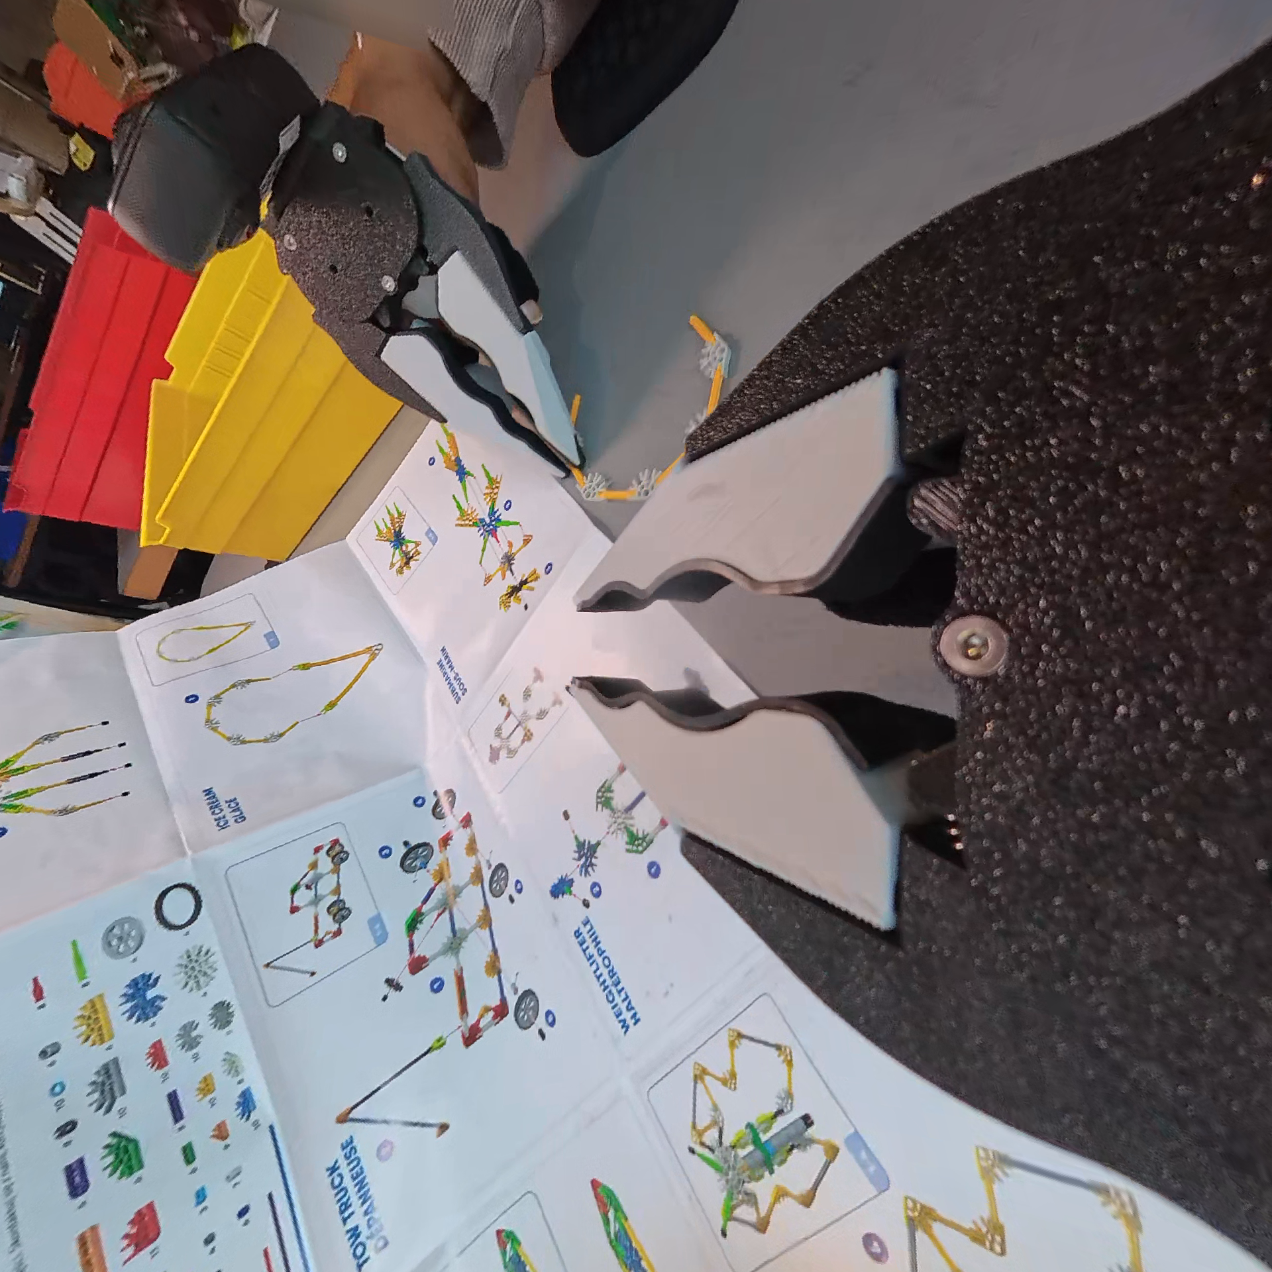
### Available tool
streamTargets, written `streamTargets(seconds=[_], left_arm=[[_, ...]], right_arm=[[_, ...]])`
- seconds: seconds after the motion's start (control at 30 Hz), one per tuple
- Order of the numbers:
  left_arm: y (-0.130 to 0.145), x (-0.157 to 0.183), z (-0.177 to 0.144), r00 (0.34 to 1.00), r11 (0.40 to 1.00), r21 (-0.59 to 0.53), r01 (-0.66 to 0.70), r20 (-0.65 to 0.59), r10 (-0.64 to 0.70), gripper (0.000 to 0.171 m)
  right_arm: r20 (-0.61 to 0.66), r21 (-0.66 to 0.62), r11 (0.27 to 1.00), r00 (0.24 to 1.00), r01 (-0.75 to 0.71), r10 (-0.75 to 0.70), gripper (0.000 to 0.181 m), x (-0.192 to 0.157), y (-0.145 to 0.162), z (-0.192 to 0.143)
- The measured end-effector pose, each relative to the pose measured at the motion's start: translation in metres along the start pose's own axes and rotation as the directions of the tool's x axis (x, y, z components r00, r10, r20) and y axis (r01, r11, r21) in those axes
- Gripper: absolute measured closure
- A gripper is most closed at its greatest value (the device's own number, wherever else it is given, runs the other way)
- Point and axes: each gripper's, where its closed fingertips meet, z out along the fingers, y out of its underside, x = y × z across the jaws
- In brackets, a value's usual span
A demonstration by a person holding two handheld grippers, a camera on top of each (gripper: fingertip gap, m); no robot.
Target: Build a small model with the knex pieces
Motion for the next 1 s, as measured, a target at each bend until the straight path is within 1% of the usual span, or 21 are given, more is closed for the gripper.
streamTargets(seconds=[0.1, 0.2, 0.27, 0.33, 0.37, 0.4, 0.47, 0.5, 0.53, 0.6, 0.63, 0.67, 0.7, 0.73, 0.8, 0.9, 1.0], left_arm=[[0.01, 0.019, 0.004, 0.994, 0.998, -0.044, 0.035, -0.103, -0.039, 0.152], [0.024, 0.04, 0.012, 0.974, 0.99, -0.124, 0.064, -0.208, -0.089, 0.145], [0.034, 0.049, 0.016, 0.956, 0.979, -0.175, 0.102, -0.256, -0.145, 0.138], [0.033, 0.06, 0.016, 0.916, 0.966, -0.189, 0.175, -0.33, -0.231, 0.133], [0.028, 0.065, 0.014, 0.882, 0.956, -0.182, 0.229, -0.377, -0.283, 0.133], [0.023, 0.069, 0.011, 0.848, 0.945, -0.179, 0.275, -0.417, -0.326, 0.136], [0.017, 0.075, 0.006, 0.8, 0.932, -0.178, 0.316, -0.477, -0.363, 0.151], [0.015, 0.074, 0.005, 0.796, 0.933, -0.167, 0.32, -0.486, -0.36, 0.165], [0.012, 0.073, 0.003, 0.804, 0.938, -0.146, 0.313, -0.486, -0.344, 0.169], [0.008, 0.072, -0.001, 0.82, 0.957, -0.117, 0.265, -0.495, -0.287, 0.169], [0.006, 0.073, -0.003, 0.829, 0.967, -0.098, 0.233, -0.5, -0.25, 0.169], [0.005, 0.074, -0.006, 0.836, 0.977, -0.079, 0.198, -0.507, -0.211, 0.169], [0.005, 0.075, -0.008, 0.841, 0.984, -0.069, 0.161, -0.512, -0.174, 0.169], [0.006, 0.075, -0.008, 0.847, 0.989, -0.066, 0.132, -0.51, -0.148, 0.169], [0.007, 0.074, -0.009, 0.85, 0.99, -0.073, 0.119, -0.508, -0.139, 0.169], [0.009, 0.073, -0.009, 0.847, 0.989, -0.082, 0.123, -0.51, -0.148, 0.169], [0.008, 0.067, -0.007, 0.853, 0.984, -0.083, 0.157, -0.491, -0.177, 0.169]], right_arm=[[-0.036, 0.015, 0.999, 0.999, 0.035, -0.035, 0.179, -0.002, -0.001, -0.001], [-0.051, 0.166, 0.984, 0.997, 0.06, -0.052, 0.18, -0.008, -0.024, -0.012], [-0.099, 0.275, 0.956, 0.992, 0.101, -0.077, 0.18, -0.008, -0.042, -0.025], [-0.147, 0.39, 0.91, 0.985, 0.14, -0.089, 0.18, -0.01, -0.061, -0.04], [-0.169, 0.417, 0.895, 0.981, 0.158, -0.094, 0.18, -0.011, -0.067, -0.044], [-0.206, 0.436, 0.88, 0.973, 0.188, -0.107, 0.18, -0.012, -0.072, -0.048], [-0.275, 0.449, 0.855, 0.95, 0.26, -0.144, 0.18, -0.014, -0.08, -0.052], [-0.303, 0.456, 0.84, 0.939, 0.293, -0.163, 0.18, -0.017, -0.084, -0.054], [-0.322, 0.462, 0.829, 0.93, 0.317, -0.176, 0.18, -0.019, -0.087, -0.055], [-0.322, 0.487, 0.812, 0.931, 0.321, -0.174, 0.18, -0.021, -0.09, -0.059], [-0.293, 0.515, 0.804, 0.943, 0.296, -0.159, 0.179, -0.023, -0.091, -0.062], [-0.255, 0.539, 0.8, 0.956, 0.262, -0.142, 0.172, -0.025, -0.092, -0.063], [-0.214, 0.548, 0.805, 0.969, 0.225, -0.125, 0.16, -0.025, -0.091, -0.062], [-0.174, 0.551, 0.812, 0.978, 0.192, -0.113, 0.156, -0.026, -0.09, -0.061], [-0.118, 0.58, 0.799, 0.987, 0.158, -0.109, 0.163, -0.031, -0.092, -0.062], [-0.128, 0.567, 0.804, 0.983, 0.18, -0.13, 0.176, -0.033, -0.093, -0.059], [-0.144, 0.546, 0.817, 0.982, 0.185, -0.126, 0.179, -0.031, -0.093, -0.057]])
